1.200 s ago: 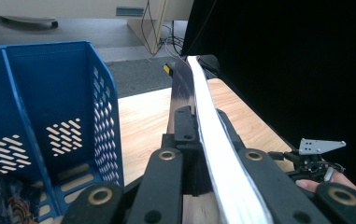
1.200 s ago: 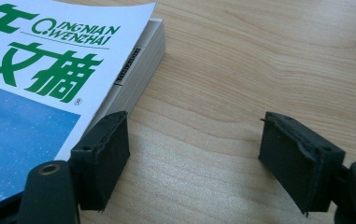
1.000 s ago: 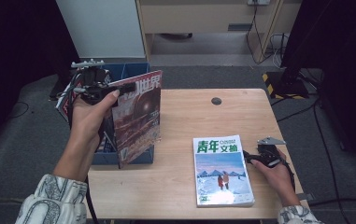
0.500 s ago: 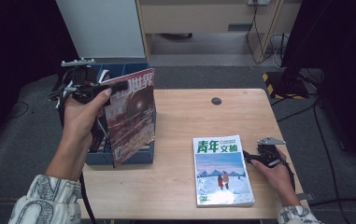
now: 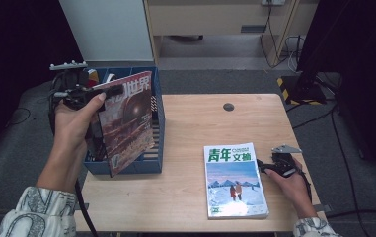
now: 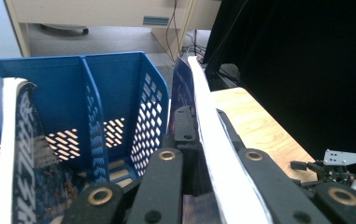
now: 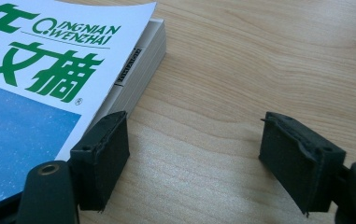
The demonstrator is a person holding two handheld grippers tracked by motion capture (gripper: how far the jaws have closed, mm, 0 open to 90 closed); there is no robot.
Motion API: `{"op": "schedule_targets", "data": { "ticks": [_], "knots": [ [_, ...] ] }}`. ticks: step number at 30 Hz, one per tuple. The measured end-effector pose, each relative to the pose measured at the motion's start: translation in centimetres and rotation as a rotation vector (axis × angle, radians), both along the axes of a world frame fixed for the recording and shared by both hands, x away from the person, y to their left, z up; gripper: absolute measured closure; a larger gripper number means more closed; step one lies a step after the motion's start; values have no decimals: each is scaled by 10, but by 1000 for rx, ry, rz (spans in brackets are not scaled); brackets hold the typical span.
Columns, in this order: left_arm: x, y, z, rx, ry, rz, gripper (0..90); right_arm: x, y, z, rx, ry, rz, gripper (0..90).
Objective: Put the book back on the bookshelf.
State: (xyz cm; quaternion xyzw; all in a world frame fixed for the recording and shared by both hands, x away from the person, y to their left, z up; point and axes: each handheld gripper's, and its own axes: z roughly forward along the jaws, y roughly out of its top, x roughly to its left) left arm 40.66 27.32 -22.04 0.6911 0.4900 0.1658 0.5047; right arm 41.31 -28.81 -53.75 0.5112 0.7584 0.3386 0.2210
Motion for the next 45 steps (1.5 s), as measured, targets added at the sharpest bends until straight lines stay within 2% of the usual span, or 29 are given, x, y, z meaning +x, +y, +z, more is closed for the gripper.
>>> {"op": "schedule_targets", "data": {
  "ticks": [20,28,45],
  "knots": [
    [-2,25,3,-23,-10,64,838,0,0,0,-1,-1,1,240],
    [-4,29,1,6,-10,83,838,0,0,0,-1,-1,1,240],
    [-1,44,2,-19,-15,135,838,0,0,0,-2,-1,1,240]
  ]
}}
